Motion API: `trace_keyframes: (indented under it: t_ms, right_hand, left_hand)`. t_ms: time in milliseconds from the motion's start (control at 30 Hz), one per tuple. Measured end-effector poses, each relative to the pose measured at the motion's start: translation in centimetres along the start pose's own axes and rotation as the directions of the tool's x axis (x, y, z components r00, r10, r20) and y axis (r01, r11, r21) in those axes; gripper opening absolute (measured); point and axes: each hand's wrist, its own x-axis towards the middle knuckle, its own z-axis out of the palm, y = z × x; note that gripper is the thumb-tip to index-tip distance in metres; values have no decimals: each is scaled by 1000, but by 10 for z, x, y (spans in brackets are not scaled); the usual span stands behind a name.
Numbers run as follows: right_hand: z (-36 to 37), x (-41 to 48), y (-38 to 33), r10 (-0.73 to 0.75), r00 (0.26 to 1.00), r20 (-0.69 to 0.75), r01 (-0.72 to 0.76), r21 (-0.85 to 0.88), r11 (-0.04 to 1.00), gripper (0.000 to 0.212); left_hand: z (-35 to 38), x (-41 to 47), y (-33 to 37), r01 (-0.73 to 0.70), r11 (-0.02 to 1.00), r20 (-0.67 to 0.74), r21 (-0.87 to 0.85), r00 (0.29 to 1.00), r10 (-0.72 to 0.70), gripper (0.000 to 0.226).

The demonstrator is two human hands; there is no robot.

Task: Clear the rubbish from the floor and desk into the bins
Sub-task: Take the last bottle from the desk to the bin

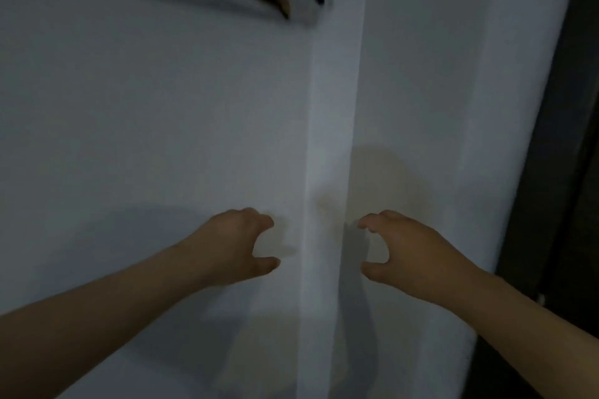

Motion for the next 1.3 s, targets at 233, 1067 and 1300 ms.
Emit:
trace_keyframes:
  t_ms: [233,1067,1300]
  right_hand:
    - [-88,23,-15,-284,942,-180,289,1,957,59]
    - [-154,-167,-485,-881,130,-454,984,167,60,49]
    - [-179,-315,-625,-874,-86,-478,956,208,-208,54]
  left_hand:
    - [-103,-34,21,174,983,-209,61,965,-158,66]
    - [-318,-571,72,863,305,-493,402,485,-722,84]
    - [-365,-748,143,912,66,-499,406,281,-820,60]
